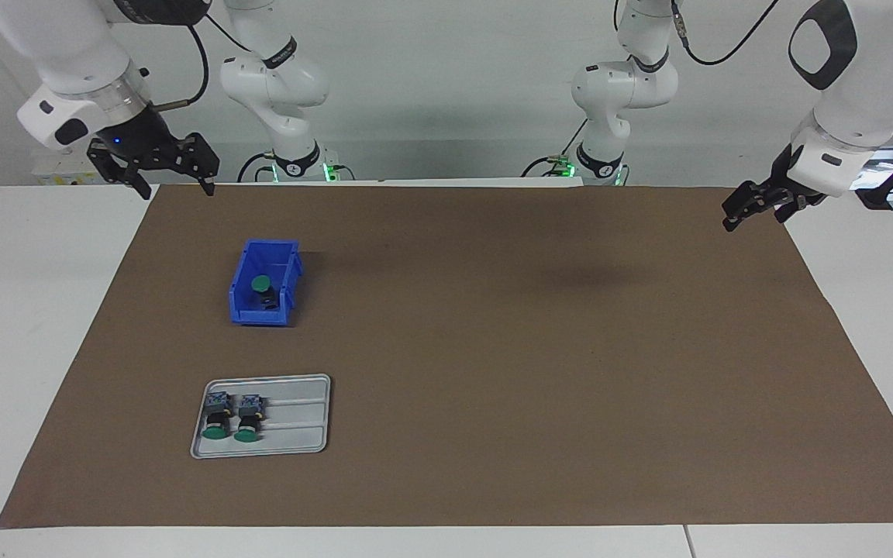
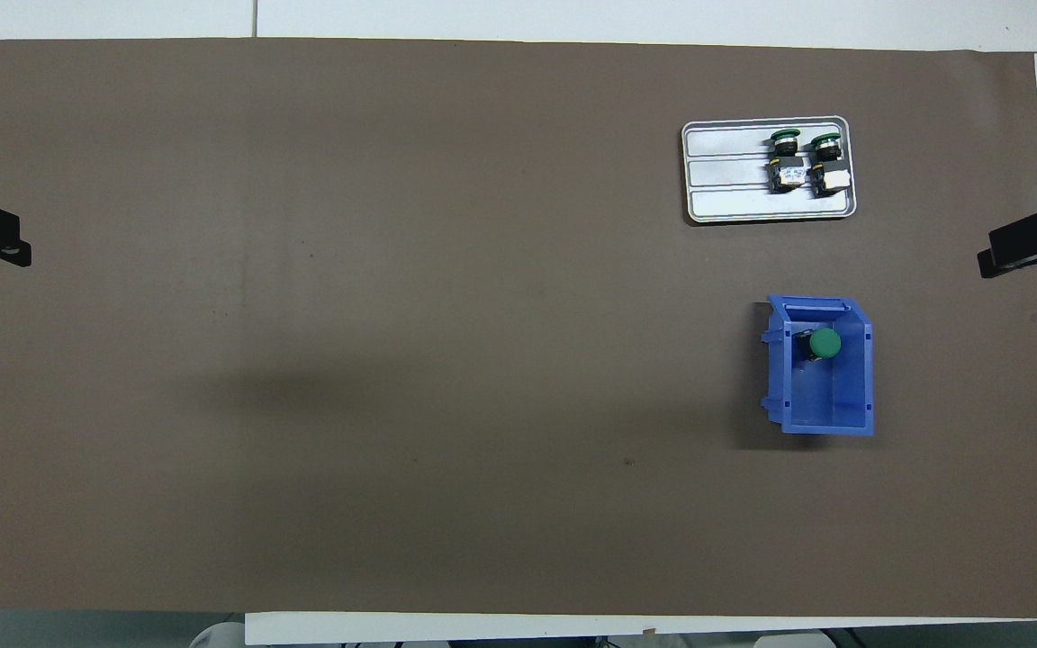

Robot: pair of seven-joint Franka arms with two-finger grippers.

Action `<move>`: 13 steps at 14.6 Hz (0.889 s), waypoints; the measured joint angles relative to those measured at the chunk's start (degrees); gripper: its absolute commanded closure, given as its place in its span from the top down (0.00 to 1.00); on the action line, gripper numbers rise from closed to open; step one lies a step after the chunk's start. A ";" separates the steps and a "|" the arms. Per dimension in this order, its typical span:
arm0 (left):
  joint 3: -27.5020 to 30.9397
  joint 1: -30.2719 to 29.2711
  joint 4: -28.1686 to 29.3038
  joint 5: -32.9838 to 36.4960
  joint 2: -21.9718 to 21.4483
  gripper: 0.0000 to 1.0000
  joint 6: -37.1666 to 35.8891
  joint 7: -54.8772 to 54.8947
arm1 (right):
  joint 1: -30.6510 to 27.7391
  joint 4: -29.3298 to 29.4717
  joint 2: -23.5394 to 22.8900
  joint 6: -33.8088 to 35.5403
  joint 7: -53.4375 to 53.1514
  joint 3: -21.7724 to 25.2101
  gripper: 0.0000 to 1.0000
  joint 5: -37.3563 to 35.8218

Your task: Place and press button with both arms

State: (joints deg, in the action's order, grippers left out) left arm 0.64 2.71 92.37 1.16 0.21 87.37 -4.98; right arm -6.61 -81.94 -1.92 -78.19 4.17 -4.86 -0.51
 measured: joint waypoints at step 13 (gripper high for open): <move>-0.85 0.04 0.00 0.00 -0.07 1.00 0.00 0.40 | 4.18 -0.01 -0.38 -0.13 -0.04 4.57 1.00 -0.89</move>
State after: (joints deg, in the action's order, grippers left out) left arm -0.21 2.75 92.37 1.16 0.14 87.37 -4.58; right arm -2.44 -81.95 -2.30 -78.32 4.12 -0.29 -1.39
